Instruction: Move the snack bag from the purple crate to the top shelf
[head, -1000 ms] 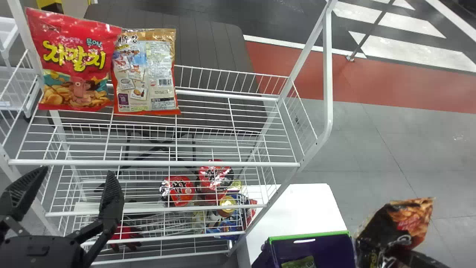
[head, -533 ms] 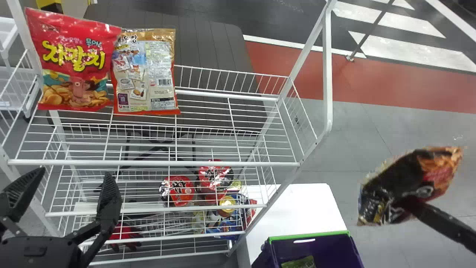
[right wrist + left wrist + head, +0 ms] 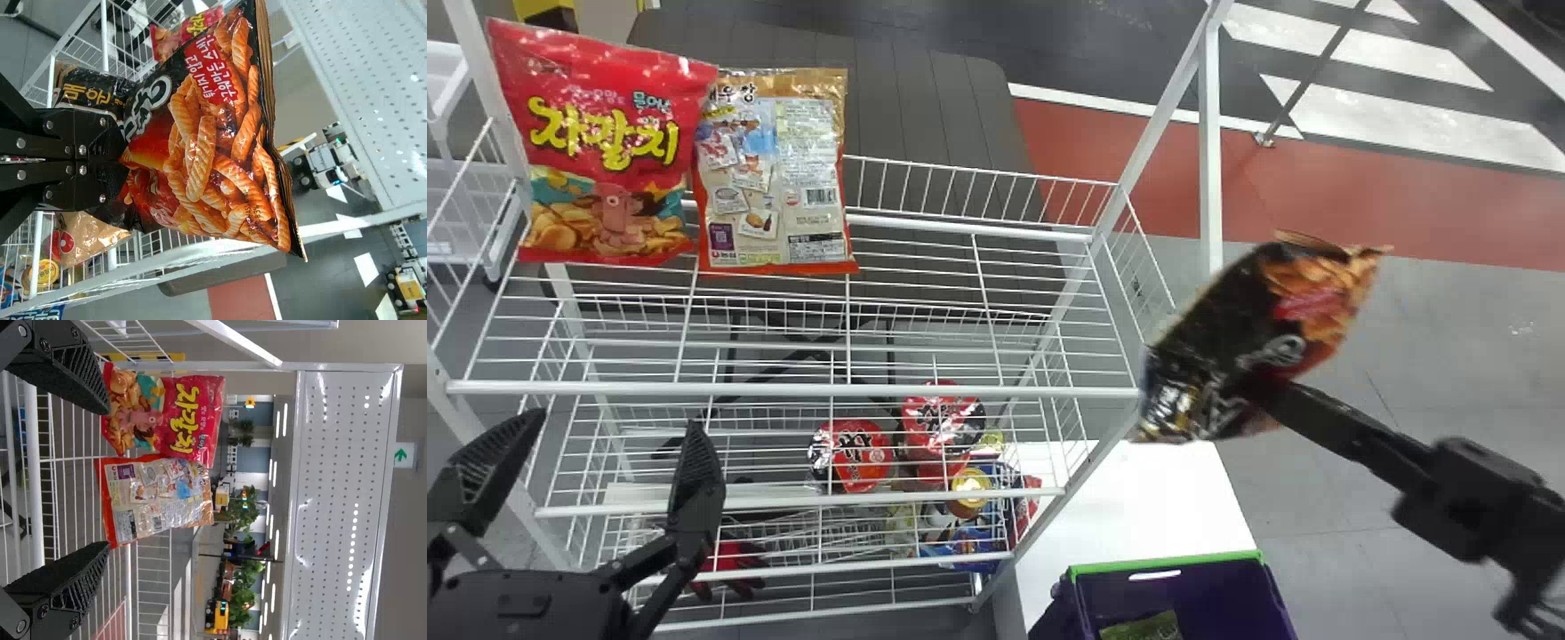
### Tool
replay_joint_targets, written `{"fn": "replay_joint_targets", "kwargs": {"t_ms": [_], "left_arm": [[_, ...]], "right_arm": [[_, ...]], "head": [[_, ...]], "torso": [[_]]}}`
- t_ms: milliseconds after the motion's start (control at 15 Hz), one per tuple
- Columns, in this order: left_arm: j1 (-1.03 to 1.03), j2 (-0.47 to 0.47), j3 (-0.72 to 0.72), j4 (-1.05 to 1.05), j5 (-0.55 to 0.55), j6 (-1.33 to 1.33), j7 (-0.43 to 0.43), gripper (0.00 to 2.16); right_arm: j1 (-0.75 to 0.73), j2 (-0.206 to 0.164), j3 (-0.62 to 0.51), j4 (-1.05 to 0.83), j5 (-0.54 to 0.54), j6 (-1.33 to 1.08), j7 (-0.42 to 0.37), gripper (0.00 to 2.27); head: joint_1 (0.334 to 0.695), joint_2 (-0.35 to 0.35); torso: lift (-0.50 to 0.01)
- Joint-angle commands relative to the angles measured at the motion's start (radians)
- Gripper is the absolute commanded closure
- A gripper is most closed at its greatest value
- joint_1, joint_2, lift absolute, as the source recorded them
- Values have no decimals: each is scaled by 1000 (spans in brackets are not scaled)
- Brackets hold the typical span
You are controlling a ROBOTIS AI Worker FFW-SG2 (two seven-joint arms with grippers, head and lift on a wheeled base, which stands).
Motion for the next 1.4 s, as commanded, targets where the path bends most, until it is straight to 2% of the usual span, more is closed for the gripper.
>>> {"fn": "replay_joint_targets", "kwargs": {"t_ms": [0,200,400,533,667,867,1333], "left_arm": [[-10,0,-1,17,1,0,-3,117],[-21,-2,-1,40,7,0,-2,117],[-36,-3,-2,67,14,0,-2,117],[-46,-5,-5,74,17,0,-3,117],[-50,-5,-13,74,18,0,-2,117],[-50,-3,-11,89,18,-12,-2,117],[-56,-2,1,116,37,-52,-2,113]], "right_arm": [[-44,1,110,11,9,-24,-77,1659],[-104,1,276,80,52,-122,-204,1656],[-119,1,414,232,41,-395,-333,1659],[-199,1,478,343,37,-447,-370,1659],[-244,1,550,402,44,-469,-442,1659],[-291,1,644,493,67,-493,-494,1659],[-354,1,753,717,132,-683,-594,1659]], "head": [[695,-350],[695,-314],[695,-249],[695,-220],[695,-191],[695,-143],[695,-69]], "torso": [[0],[0],[0],[0],[0],[0],[0]]}}
